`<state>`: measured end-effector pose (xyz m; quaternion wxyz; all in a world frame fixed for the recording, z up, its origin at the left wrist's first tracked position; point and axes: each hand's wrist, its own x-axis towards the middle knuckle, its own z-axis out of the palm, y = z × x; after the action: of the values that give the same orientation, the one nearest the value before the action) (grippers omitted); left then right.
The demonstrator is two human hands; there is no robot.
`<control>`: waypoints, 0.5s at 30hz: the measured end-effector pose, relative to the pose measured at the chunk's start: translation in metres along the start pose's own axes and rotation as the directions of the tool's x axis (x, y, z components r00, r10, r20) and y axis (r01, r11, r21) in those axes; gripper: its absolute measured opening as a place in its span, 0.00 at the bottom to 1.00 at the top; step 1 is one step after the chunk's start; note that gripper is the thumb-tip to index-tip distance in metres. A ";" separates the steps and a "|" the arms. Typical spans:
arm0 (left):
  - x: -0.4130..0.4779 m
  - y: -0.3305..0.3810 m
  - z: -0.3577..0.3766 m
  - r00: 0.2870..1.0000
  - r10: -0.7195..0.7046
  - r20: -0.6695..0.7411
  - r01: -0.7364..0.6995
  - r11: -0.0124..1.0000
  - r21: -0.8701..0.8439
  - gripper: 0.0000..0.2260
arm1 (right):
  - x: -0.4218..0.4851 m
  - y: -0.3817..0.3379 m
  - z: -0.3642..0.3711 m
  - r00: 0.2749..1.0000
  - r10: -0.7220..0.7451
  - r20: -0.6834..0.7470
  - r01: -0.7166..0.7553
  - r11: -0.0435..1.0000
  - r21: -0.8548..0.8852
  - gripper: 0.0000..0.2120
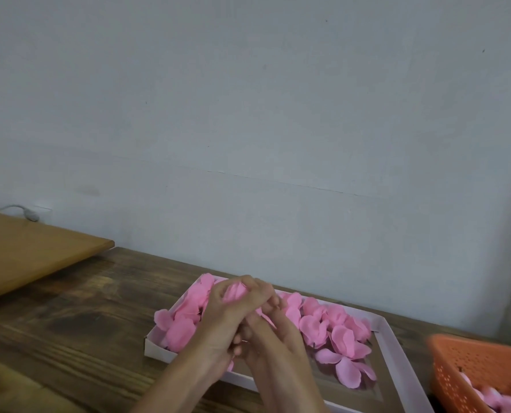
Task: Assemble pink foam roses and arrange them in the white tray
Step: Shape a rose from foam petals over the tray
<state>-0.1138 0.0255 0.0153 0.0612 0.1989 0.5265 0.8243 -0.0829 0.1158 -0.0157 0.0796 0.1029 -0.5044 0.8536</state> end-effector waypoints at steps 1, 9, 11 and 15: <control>0.000 -0.001 -0.001 0.999 -0.003 0.044 0.002 1.000 0.028 0.20 | 0.003 0.001 0.001 0.998 0.062 -0.032 -0.061 0.998 0.029 0.12; 0.001 -0.006 0.000 1.000 0.025 -0.002 -0.025 0.991 0.131 0.11 | 0.008 0.009 0.002 0.983 0.142 -0.116 -0.141 0.990 0.021 0.12; 0.001 -0.005 -0.002 1.000 0.009 -0.025 -0.005 0.991 0.134 0.13 | 0.001 0.012 0.004 0.994 0.052 -0.095 -0.048 0.998 0.043 0.11; 0.000 -0.005 -0.003 0.997 -0.024 0.077 0.012 0.987 0.161 0.16 | -0.001 0.011 0.002 0.987 0.080 -0.141 -0.069 0.994 0.085 0.08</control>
<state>-0.1157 0.0253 0.0096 0.0732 0.2308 0.5901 0.7701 -0.0843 0.1093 -0.0242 0.0796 0.0253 -0.4661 0.8808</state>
